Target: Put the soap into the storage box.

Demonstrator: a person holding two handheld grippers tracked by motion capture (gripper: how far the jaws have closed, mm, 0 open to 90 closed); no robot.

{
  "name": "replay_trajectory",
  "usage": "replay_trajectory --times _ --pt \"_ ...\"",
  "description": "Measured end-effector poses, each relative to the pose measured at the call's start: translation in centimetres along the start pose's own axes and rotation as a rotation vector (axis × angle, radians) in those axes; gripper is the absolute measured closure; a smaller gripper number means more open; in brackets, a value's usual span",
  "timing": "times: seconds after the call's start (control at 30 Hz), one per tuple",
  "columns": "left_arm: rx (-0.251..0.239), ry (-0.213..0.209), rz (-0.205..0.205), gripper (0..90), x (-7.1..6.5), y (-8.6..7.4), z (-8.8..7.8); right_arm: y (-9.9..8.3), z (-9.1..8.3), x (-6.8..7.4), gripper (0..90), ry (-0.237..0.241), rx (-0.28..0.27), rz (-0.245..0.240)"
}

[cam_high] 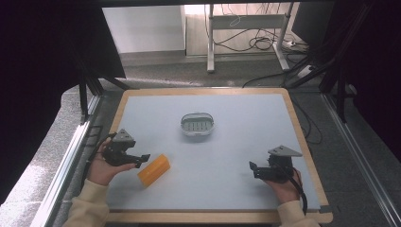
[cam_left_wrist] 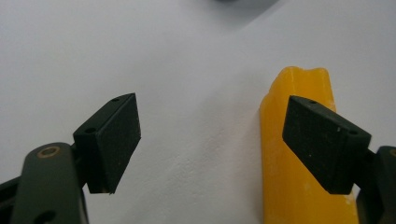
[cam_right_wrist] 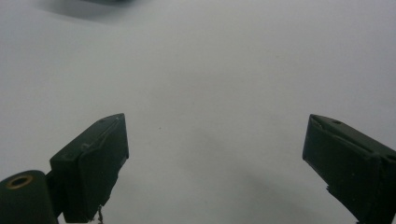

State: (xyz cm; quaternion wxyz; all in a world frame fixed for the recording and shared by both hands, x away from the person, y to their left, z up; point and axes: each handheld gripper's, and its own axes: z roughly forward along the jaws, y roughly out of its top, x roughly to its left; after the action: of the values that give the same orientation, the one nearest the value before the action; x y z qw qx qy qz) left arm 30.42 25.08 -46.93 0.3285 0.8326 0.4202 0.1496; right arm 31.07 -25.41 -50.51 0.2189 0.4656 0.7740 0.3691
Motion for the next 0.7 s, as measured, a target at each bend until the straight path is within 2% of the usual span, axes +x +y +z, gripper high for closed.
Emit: replay_trajectory --times 0.13,0.23,0.37,0.5,0.7 --pt "-0.009 -0.006 -0.012 19.3 -0.3 0.0 -0.22 0.05 -0.09 -0.55 7.0 -0.013 -0.028 0.013" --pt "0.005 0.011 -0.006 20.3 -0.26 -0.11 -0.46 0.06 -0.22 -0.72 8.3 -0.014 -0.044 0.021" --pt "0.016 0.013 -0.016 23.4 -0.19 -0.19 -0.78 -0.07 -0.43 -0.62 10.0 0.007 -0.062 0.031" --pt "0.012 0.001 -0.02 24.8 -0.27 -0.17 -0.85 -0.1 -0.56 -0.51 10.2 -0.021 -0.083 0.027" --pt "0.022 0.004 -0.023 24.9 -0.23 -0.12 -0.8 -0.16 -0.44 -0.78 10.2 -0.005 -0.087 0.031"
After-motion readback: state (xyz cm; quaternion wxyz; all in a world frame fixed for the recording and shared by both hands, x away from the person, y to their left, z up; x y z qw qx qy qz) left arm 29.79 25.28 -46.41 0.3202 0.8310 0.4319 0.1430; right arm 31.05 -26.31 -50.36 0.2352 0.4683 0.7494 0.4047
